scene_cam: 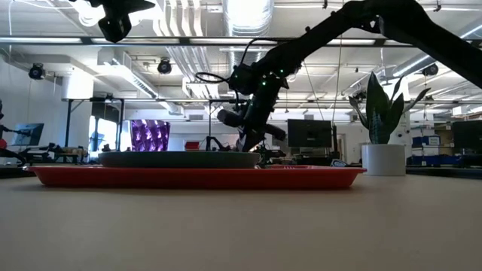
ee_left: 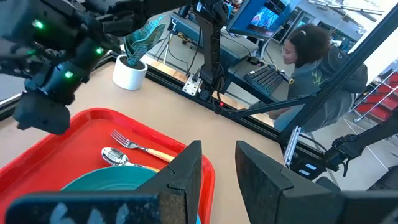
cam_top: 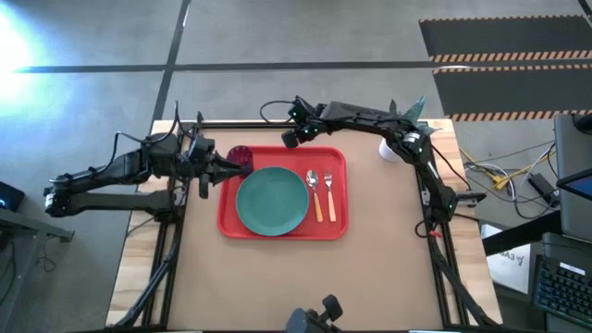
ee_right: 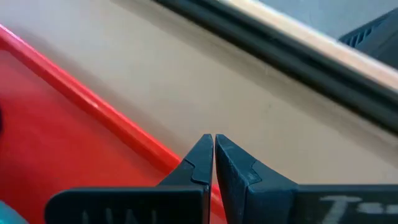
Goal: Pick and place plate/cup/fork/spoon on tray
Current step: Move the red tray to the center of the table
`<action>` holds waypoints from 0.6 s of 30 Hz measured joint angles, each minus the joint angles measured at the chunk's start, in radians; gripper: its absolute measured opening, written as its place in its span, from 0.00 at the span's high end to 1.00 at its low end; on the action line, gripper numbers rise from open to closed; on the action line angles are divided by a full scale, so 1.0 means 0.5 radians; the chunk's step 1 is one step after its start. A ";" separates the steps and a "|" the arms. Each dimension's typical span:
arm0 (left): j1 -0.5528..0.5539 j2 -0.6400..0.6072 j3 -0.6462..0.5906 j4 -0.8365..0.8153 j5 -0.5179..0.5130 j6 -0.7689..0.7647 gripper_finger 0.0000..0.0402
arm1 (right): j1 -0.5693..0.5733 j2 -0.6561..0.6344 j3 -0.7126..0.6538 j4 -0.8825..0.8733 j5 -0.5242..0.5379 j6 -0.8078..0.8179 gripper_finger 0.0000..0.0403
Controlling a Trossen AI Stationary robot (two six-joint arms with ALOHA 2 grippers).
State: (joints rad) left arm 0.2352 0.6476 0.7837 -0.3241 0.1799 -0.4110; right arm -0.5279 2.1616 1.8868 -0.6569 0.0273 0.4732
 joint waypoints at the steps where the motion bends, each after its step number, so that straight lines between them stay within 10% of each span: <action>1: 0.000 0.000 0.000 0.000 0.000 0.000 0.80 | 0.002 0.000 -0.013 0.001 0.001 0.001 0.98; 18: 0.000 0.000 -0.005 -0.018 0.000 0.001 0.80 | 0.044 0.000 -0.120 -0.038 0.104 0.052 0.98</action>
State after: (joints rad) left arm 0.2352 0.6476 0.7812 -0.3331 0.1799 -0.4107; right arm -0.5056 2.1615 1.8267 -0.6758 0.0795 0.4992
